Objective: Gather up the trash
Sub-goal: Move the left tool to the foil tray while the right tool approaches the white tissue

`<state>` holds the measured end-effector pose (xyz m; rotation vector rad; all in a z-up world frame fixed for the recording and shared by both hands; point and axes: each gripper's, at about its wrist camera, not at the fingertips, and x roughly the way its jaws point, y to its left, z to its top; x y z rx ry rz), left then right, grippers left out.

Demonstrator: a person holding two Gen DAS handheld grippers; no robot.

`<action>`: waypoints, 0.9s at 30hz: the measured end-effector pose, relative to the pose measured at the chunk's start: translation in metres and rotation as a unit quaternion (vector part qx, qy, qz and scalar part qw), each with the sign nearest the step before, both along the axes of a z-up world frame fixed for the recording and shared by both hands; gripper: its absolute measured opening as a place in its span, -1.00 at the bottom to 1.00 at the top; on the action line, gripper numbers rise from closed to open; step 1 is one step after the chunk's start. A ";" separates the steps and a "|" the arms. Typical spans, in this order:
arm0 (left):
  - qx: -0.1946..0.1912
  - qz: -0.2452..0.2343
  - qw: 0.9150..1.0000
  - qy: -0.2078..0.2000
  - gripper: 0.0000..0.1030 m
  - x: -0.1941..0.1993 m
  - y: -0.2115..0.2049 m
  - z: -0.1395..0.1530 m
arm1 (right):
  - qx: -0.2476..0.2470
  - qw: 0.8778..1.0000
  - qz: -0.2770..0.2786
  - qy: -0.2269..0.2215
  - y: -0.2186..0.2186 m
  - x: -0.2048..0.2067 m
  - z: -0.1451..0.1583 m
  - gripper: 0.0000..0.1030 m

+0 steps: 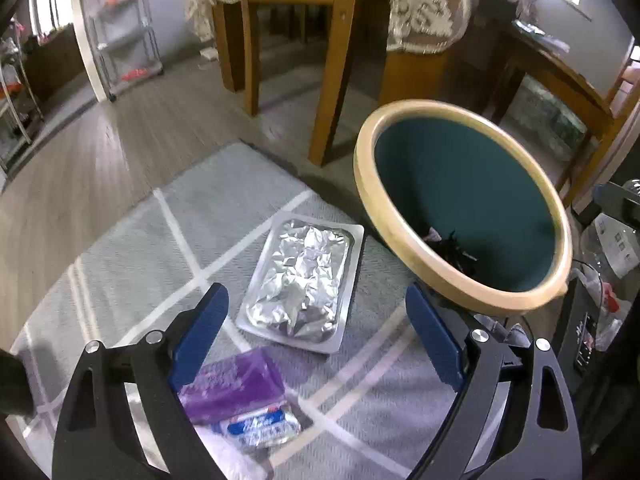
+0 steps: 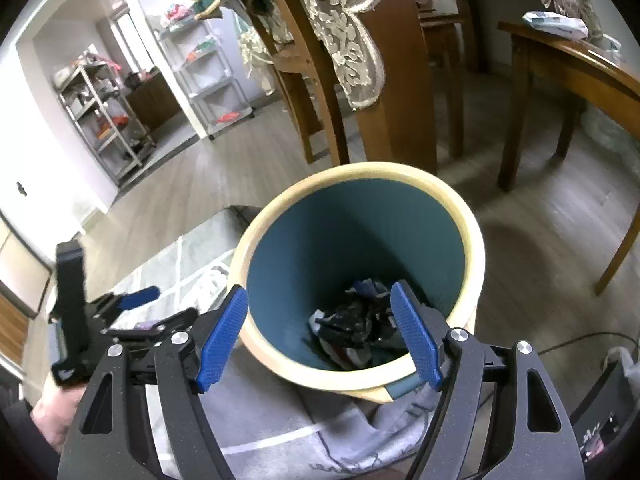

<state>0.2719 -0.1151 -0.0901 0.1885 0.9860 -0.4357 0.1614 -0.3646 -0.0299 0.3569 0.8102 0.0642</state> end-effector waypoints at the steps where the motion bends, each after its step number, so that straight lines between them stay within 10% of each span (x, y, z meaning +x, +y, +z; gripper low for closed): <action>1: 0.004 -0.003 1.000 0.005 0.72 0.004 -0.002 -0.003 | 0.000 1.000 0.000 0.001 0.000 0.001 0.000 0.46; 18: 0.045 -0.024 0.998 0.047 0.73 0.038 -0.015 -0.035 | 0.001 1.000 0.010 0.003 0.011 0.007 0.000 0.46; 22: 0.040 -0.037 0.998 0.034 0.34 0.033 -0.020 -0.032 | 0.001 1.000 0.011 0.005 0.013 0.007 -0.001 0.46; 27: 0.041 -0.030 0.998 0.034 0.34 0.028 -0.016 -0.031 | 0.000 1.000 0.013 0.002 0.015 0.008 -0.002 0.46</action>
